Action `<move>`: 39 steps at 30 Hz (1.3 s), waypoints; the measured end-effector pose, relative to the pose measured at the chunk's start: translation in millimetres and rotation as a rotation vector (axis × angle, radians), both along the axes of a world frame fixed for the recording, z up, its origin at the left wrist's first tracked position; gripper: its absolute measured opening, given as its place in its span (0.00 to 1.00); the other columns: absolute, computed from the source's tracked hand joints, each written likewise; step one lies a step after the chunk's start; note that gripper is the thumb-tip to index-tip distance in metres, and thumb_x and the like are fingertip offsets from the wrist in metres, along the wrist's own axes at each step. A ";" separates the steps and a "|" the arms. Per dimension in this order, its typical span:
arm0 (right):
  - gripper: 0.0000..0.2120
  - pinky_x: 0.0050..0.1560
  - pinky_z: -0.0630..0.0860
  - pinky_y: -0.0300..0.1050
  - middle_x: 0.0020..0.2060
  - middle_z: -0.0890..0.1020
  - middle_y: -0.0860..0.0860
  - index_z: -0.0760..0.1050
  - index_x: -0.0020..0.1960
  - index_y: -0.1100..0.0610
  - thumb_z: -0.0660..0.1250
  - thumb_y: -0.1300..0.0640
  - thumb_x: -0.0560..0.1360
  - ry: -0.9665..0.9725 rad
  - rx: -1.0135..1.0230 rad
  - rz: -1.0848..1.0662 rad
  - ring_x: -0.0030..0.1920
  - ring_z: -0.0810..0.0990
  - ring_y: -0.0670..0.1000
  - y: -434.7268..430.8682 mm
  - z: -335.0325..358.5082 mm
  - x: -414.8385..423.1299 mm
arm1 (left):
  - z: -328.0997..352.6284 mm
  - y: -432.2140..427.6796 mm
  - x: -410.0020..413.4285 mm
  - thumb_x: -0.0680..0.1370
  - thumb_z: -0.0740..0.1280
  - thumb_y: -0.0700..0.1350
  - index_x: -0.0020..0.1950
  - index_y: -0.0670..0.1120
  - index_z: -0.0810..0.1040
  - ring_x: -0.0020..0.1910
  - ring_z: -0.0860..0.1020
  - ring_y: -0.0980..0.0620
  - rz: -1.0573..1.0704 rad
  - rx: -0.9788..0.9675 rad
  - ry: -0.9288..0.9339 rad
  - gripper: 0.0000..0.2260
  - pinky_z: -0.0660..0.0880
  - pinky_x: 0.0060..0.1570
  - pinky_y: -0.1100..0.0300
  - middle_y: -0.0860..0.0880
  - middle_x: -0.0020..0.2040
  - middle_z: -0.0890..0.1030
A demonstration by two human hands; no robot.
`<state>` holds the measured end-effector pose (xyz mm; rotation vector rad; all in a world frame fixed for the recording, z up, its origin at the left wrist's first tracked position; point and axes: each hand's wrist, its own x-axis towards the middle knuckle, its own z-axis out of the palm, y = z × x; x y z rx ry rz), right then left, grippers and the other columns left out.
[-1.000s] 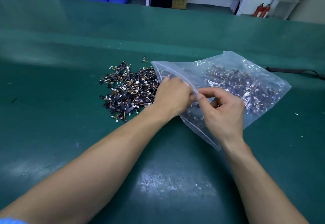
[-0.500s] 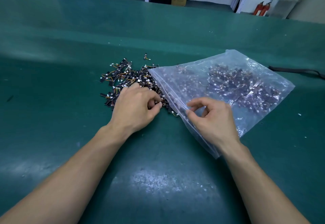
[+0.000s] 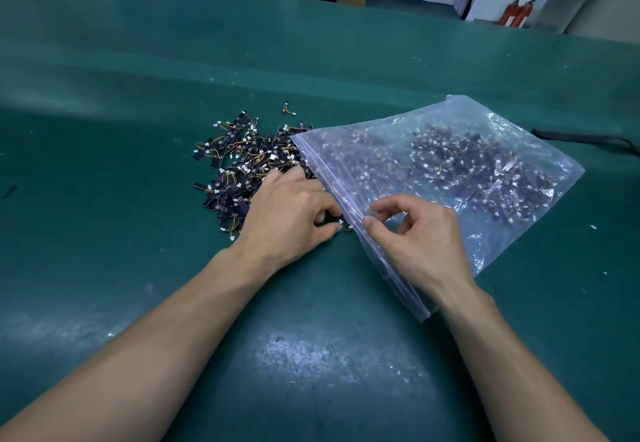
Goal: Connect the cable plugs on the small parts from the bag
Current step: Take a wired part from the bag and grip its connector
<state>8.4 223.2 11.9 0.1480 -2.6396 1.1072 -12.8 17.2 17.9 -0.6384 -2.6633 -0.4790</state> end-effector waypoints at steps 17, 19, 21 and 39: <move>0.03 0.35 0.68 0.25 0.27 0.75 0.28 0.84 0.45 0.48 0.75 0.56 0.74 0.056 -0.049 0.066 0.30 0.76 0.36 -4.2 6.5 5.2 | 12.5 -22.6 12.7 0.73 0.72 0.48 0.39 0.53 0.84 0.36 0.71 0.51 0.042 0.151 0.195 0.04 0.59 0.42 0.57 0.57 0.30 0.75; 0.03 0.35 0.68 0.25 0.28 0.75 0.27 0.85 0.46 0.49 0.75 0.57 0.74 0.061 -0.054 0.074 0.30 0.75 0.36 -4.7 5.9 4.8 | 14.2 -23.1 13.8 0.73 0.71 0.47 0.39 0.53 0.84 0.36 0.70 0.51 0.060 0.183 0.206 0.04 0.60 0.42 0.56 0.57 0.31 0.76; 0.03 0.34 0.67 0.26 0.30 0.76 0.28 0.85 0.47 0.49 0.75 0.56 0.74 0.069 -0.057 0.083 0.28 0.74 0.38 -5.3 5.3 4.1 | 15.0 -23.7 14.8 0.73 0.71 0.47 0.39 0.52 0.83 0.37 0.70 0.51 0.078 0.230 0.208 0.04 0.63 0.41 0.54 0.57 0.31 0.75; 0.11 0.34 0.67 0.31 0.42 0.82 0.41 0.83 0.54 0.47 0.77 0.54 0.72 0.050 -0.125 0.164 0.26 0.71 0.46 -10.4 -1.4 3.4 | 19.2 -21.1 18.6 0.73 0.70 0.47 0.38 0.52 0.82 0.37 0.71 0.50 0.071 0.183 0.120 0.04 0.65 0.42 0.53 0.56 0.31 0.74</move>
